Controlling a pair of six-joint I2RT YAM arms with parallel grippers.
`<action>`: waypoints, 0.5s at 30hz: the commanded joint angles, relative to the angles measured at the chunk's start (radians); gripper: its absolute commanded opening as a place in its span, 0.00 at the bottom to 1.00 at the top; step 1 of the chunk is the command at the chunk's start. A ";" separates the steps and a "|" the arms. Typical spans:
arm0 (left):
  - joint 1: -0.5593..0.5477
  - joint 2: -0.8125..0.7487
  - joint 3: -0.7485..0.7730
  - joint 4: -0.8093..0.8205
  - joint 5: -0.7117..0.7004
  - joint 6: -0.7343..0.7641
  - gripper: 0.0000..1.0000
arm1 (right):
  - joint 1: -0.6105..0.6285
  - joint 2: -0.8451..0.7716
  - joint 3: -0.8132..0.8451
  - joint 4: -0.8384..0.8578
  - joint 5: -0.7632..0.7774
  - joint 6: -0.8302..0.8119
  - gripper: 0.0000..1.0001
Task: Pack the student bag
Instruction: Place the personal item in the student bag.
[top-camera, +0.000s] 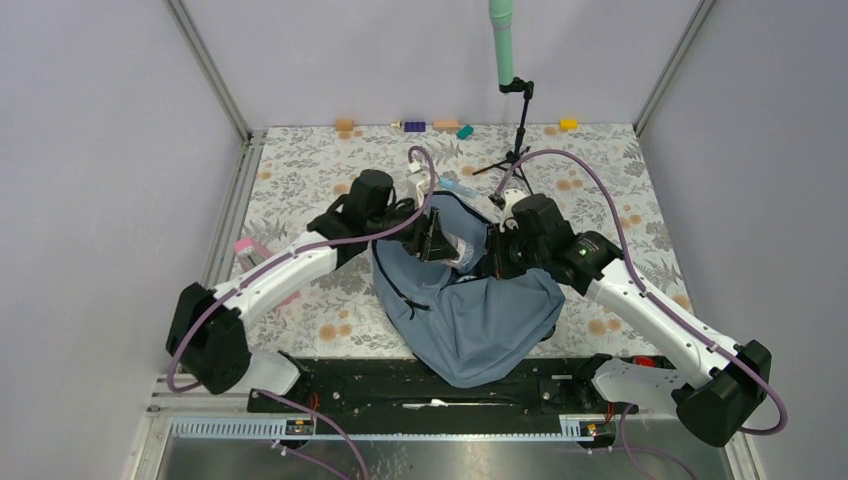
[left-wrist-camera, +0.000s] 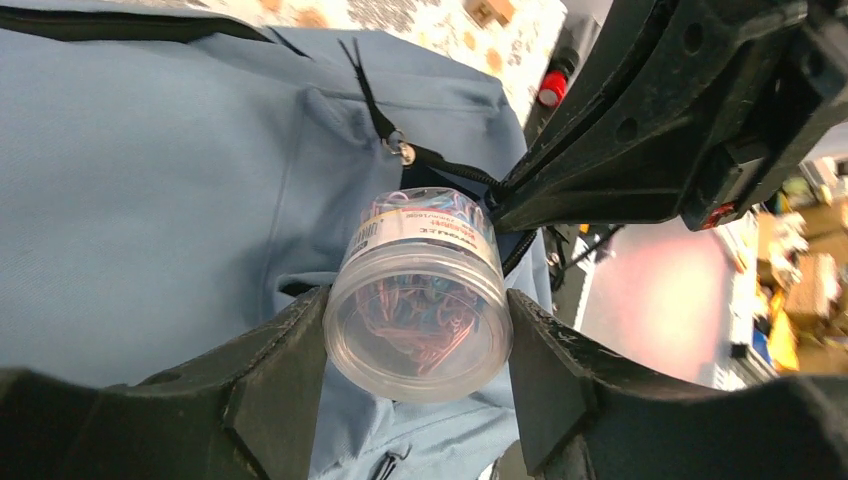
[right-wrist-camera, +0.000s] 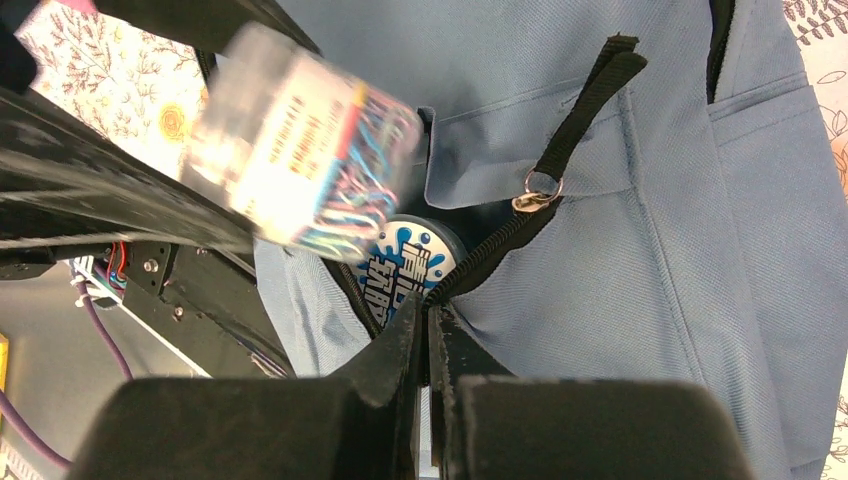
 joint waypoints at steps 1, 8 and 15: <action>-0.023 0.086 0.096 0.034 0.190 0.041 0.29 | 0.004 -0.042 0.062 0.064 -0.071 -0.039 0.00; -0.027 0.232 0.243 -0.187 0.272 0.149 0.29 | 0.004 -0.082 0.047 0.086 -0.084 -0.043 0.00; -0.079 0.384 0.363 -0.407 0.322 0.297 0.28 | 0.004 -0.101 0.037 0.101 -0.066 -0.047 0.00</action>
